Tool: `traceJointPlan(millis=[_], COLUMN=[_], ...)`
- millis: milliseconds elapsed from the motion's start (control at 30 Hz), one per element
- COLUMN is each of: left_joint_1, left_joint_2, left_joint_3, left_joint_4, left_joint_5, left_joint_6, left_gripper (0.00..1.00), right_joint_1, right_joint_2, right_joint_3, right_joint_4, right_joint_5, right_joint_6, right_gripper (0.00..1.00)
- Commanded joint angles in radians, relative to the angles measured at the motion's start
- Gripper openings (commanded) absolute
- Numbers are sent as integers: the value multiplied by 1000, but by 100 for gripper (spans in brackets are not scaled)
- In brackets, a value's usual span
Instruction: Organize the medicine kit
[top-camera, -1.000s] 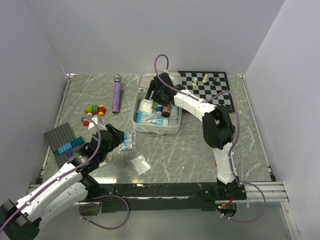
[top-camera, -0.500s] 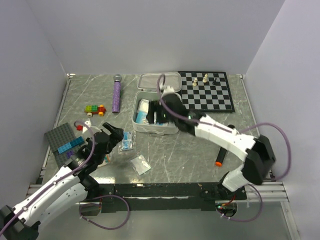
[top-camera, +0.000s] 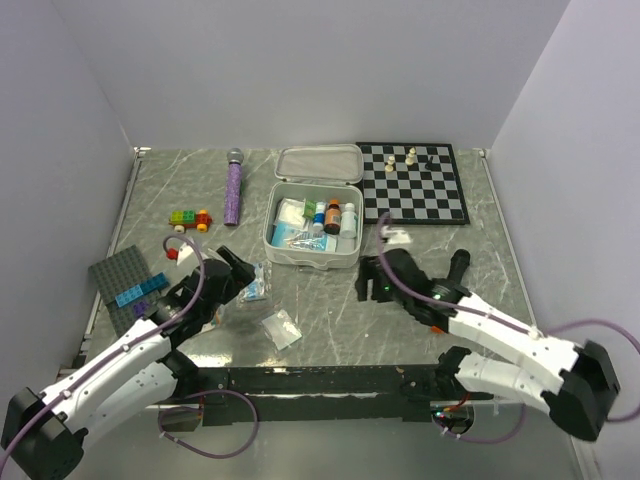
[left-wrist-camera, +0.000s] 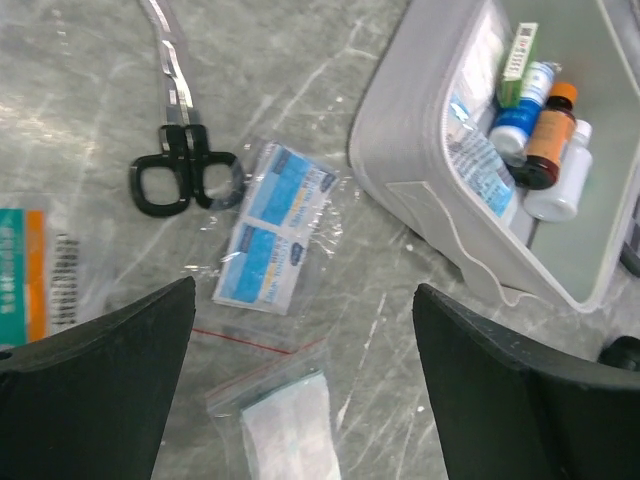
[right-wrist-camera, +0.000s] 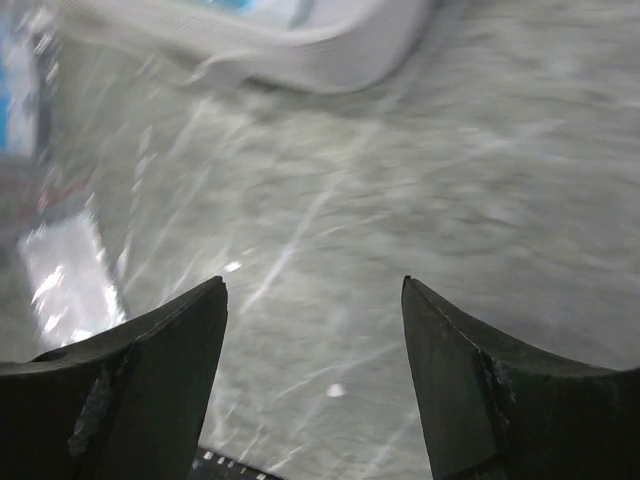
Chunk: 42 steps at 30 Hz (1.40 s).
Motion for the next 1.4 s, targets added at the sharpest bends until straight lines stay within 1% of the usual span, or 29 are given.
traceJointPlan(millis=[0,67,133,233,333,400,467,567,633,767,833,933,1000,1100,1267,1367], left_joint_1=[4,4,6,6,4,4,6,10,29,68,76,84,87,87,93,92], left_joint_2=[13,21,22,5,-37,-68,-93,-93,-64,7,31,89,137,208,336,427], left_joint_3=[5,3,11,19,14,0,-12,-32,-46,-55,-61,-47,-23,2,14,42], left_joint_4=[118,129,123,96,83,77,60,28,31,71,98,105,76,63,134,138], left_joint_5=[74,84,79,64,53,53,50,41,71,149,171,167,147,130,154,151], left_joint_6=[-6,2,16,34,44,45,38,7,7,16,19,28,28,44,67,77], left_gripper=[93,93,94,94,95,94,93,91,88,85,83,80,78,77,79,78], right_joint_1=[-166,-273,-316,-322,-321,-322,-321,-278,-222,-44,-1,21,24,26,26,24], right_joint_2=[-106,-131,-160,-202,-209,-194,-167,-113,-73,10,47,74,75,67,50,32], right_joint_3=[-55,-96,-128,-151,-131,-108,-79,-41,-24,10,24,24,10,-28,-65,-73], right_joint_4=[-120,-127,-109,-83,-58,-40,-6,28,52,61,61,71,83,103,114,111], right_joint_5=[48,-12,-55,-66,-90,-118,-178,-206,-193,-111,-101,-123,-136,-143,-130,-130], right_joint_6=[126,169,187,198,162,117,70,27,8,-10,-12,-18,-32,-46,-38,-41], right_gripper=[79,80,80,80,79,79,78,77,77,77,77,78,78,78,79,79])
